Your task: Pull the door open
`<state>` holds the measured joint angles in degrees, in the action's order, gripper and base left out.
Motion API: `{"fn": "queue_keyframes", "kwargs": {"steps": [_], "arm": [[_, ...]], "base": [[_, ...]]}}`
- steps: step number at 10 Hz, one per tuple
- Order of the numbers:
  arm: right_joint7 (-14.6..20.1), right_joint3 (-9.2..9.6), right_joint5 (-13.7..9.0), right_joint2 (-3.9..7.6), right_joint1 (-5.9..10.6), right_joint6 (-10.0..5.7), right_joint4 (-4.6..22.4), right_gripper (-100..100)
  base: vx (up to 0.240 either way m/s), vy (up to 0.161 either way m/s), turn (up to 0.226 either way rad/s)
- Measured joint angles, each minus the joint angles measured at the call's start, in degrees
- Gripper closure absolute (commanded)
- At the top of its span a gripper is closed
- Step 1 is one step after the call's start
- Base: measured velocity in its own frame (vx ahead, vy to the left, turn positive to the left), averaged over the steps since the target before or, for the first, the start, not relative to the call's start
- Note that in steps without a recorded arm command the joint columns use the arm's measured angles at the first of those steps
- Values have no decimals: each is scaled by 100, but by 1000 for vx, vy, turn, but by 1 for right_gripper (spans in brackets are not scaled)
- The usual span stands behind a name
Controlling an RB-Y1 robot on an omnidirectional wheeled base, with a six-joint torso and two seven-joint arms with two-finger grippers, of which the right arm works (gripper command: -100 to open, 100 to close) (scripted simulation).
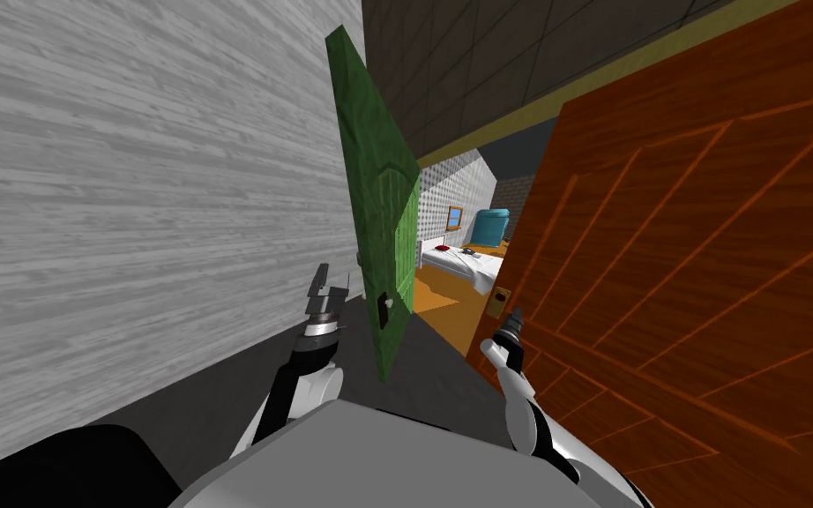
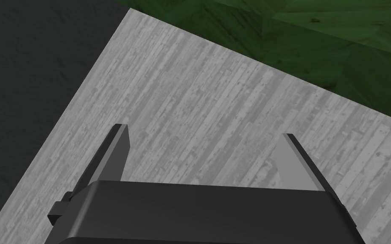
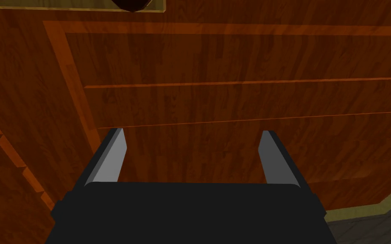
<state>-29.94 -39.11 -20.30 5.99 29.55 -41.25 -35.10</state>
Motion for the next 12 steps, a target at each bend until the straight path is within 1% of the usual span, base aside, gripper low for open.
{"fn": "queue_keyframes", "kwargs": {"steps": [1,4,5,6,8,10,11,12], "arm": [[-64,-66,-29,-29,51,47,83,-100],[-161,-196,-87,-10,263,18,474,-100],[-219,-256,-114,-26,334,50,550,-100],[-230,-271,-121,-2,386,28,674,-100],[-287,-344,-153,-26,472,26,819,-100],[-320,-396,-177,-1,582,-7,1039,-100],[-322,-399,-178,1,589,-15,1055,-100],[-228,-366,-167,105,527,30,1051,-100]], "base": [[27,-56,26],[20,-51,105],[13,-30,15],[8,-24,40],[13,-40,90],[12,-24,22],[97,-3,29],[158,-6,29]]}}
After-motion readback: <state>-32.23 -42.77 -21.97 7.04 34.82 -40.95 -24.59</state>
